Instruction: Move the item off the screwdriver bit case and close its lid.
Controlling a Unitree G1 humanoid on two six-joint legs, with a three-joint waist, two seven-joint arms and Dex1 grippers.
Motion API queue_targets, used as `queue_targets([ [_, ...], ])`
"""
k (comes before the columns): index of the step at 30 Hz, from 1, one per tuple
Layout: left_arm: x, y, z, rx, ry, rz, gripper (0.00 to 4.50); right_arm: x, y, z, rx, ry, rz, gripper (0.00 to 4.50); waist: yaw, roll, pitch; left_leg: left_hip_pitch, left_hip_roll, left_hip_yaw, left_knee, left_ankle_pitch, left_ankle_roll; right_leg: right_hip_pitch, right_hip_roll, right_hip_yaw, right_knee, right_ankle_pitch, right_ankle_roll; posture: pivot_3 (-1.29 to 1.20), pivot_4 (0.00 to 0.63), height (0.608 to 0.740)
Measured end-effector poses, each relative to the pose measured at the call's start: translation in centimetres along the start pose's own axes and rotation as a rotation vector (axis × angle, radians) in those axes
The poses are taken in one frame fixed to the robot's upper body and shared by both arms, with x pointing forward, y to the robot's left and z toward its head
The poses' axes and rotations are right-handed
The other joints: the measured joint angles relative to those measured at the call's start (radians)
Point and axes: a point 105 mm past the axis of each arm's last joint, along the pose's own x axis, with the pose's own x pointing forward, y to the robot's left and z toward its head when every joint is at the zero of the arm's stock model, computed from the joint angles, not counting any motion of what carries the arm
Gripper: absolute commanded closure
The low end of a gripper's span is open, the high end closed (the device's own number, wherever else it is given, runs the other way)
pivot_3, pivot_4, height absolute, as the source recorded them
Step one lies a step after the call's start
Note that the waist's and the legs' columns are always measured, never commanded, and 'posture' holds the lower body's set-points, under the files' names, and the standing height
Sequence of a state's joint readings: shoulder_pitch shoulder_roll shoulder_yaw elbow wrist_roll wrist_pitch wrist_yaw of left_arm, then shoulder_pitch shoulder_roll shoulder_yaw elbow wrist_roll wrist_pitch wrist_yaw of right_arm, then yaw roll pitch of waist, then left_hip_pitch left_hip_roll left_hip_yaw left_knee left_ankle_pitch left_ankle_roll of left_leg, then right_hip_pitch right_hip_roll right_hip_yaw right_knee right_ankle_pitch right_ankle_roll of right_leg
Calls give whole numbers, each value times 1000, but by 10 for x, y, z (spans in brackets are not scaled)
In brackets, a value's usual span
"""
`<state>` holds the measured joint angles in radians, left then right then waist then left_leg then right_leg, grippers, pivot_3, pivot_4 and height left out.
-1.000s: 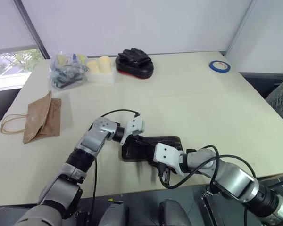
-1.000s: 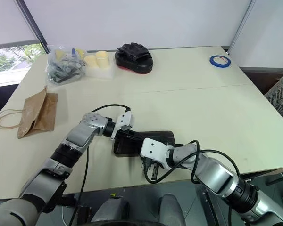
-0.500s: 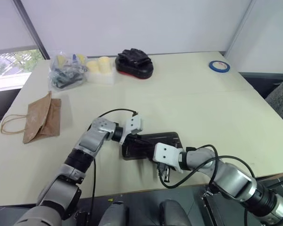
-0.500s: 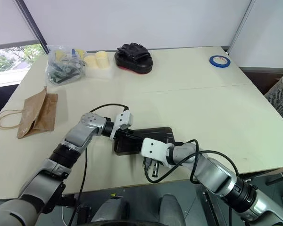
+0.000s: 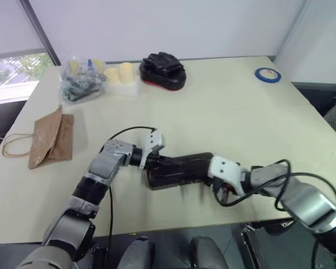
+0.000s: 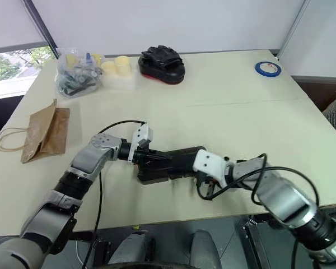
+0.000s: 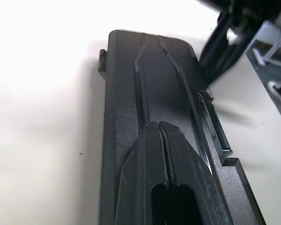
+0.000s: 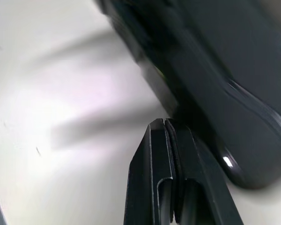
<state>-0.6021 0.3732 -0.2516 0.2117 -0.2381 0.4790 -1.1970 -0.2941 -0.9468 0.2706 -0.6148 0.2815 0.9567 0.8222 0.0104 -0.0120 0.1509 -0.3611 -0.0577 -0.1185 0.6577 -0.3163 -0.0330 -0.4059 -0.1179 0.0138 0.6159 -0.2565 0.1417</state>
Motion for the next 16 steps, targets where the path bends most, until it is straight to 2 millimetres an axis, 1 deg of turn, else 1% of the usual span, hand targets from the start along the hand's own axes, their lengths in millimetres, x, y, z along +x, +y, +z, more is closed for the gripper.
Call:
queue_targets([
  [3,-14,6,8,-30,-22,68,4500,-15,-2,8,-2,-29,12,4470,-1,0,8,-9,0,0,1,1,-1,-8,0,0,2,0,0,0,150,740],
  [4,-20,7,11,-28,-29,90,4500,-21,-4,10,-1,-37,10,4470,0,0,8,-13,0,0,2,3,-5,-13,0,0,3,1,0,0,150,740],
  [7,-38,8,21,-22,-58,145,4500,-39,-15,20,5,-83,-26,4470,1,0,10,-17,-1,1,3,3,-6,-17,-1,1,3,1,1,0,150,740],
  [8,-44,5,25,-26,-72,155,4500,-47,-21,27,1,-111,-48,4470,1,0,12,-18,-1,2,4,3,-6,-17,-2,1,3,1,1,0,150,740],
  [11,-56,-3,34,-31,-92,163,4500,-64,-29,39,1,-157,-82,4470,2,-1,14,-19,-1,2,4,3,-6,-18,-2,1,3,2,2,0,150,740],
  [14,-75,-13,34,-52,-94,204,4500,-77,-33,46,8,-202,-95,4470,2,-1,16,-19,-1,2,4,3,-6,-18,-2,1,3,2,2,0,150,740],
  [16,-86,-19,35,-65,-92,234,4500,-83,-35,48,11,-214,-112,4470,2,0,17,-19,-1,2,4,3,-5,-18,-2,1,3,2,2,0,150,740],
])
